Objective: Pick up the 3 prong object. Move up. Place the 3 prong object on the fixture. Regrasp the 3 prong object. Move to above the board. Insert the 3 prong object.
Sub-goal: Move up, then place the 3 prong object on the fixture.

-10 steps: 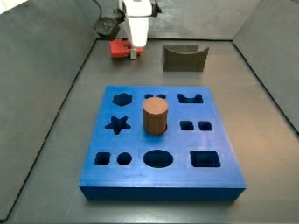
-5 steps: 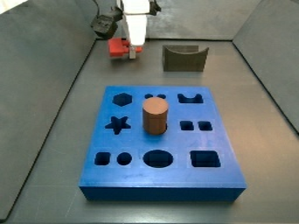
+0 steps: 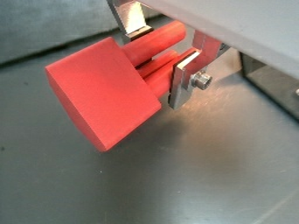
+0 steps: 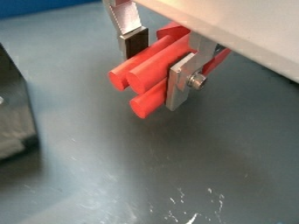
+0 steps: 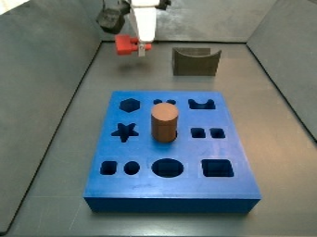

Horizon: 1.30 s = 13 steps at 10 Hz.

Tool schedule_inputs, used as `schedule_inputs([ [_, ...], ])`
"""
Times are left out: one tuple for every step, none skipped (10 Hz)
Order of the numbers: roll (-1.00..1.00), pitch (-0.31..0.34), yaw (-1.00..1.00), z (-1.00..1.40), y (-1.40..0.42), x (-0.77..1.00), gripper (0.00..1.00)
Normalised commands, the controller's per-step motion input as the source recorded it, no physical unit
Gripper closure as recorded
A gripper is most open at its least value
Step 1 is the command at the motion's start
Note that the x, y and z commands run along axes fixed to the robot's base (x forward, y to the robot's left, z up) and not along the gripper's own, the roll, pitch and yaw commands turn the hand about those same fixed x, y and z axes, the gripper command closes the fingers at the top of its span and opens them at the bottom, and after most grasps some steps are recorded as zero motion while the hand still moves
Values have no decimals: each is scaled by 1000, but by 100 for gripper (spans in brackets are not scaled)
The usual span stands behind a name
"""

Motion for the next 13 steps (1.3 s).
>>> schedule_inputs([
  [27,63,-26,559,-16,13,100],
  [47,83,-24,437,-4,-3,100],
  [67,94,-22,319,-1,-9,100],
  [0,0,0,1000,0,0,100],
  [18,2,9,1000,0,-2,100],
  [43,23,6,1000,0,-14,100],
  [60,43,3,1000,2,-19,100],
  [80,69,4,1000,0,-24,100],
  [91,84,11,1000,-2,-26,100],
  [101,91,15,1000,-2,-27,100],
  [114,96,20,1000,-4,-29,100],
  [112,98,23,971,-6,-30,100],
  [93,92,16,812,-3,-24,100],
])
